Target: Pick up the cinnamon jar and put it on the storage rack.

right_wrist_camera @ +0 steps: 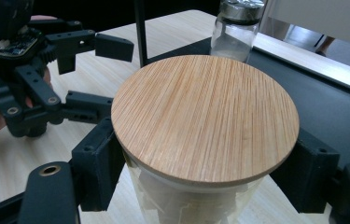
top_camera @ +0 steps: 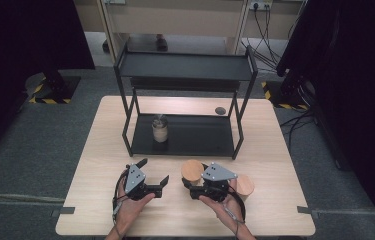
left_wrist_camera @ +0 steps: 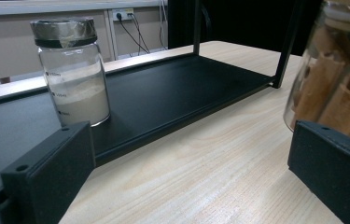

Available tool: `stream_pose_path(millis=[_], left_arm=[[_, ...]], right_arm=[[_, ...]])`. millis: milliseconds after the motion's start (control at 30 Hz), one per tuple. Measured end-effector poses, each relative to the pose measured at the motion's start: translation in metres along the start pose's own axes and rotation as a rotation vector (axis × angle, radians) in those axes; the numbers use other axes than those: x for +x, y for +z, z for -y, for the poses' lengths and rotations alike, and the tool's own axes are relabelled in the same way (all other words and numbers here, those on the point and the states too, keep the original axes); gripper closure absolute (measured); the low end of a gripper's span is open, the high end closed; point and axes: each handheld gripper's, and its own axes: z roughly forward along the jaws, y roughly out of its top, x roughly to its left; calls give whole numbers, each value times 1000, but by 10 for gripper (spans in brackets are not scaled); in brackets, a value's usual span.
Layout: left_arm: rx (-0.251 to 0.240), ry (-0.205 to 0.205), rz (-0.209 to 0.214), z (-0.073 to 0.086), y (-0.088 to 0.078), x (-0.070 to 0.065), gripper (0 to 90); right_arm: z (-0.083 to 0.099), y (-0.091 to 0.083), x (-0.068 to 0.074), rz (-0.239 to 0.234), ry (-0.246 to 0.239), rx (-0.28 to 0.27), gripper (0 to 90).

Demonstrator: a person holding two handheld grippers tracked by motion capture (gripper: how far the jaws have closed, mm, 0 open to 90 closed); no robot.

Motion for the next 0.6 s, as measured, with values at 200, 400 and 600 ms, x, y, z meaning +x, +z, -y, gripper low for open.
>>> stream_pose_path(millis=[200, 400, 600], left_arm=[[0, -2, -1, 0, 0, 0, 2], [1, -2, -3, 0, 0, 0, 3], [1, -2, -2, 0, 0, 0, 3]], right_arm=[[-7, 4, -5, 9, -4, 7, 258], [-13, 9, -9, 14, -9, 13, 258], [-18, 15, -14, 15, -3, 19, 258]])
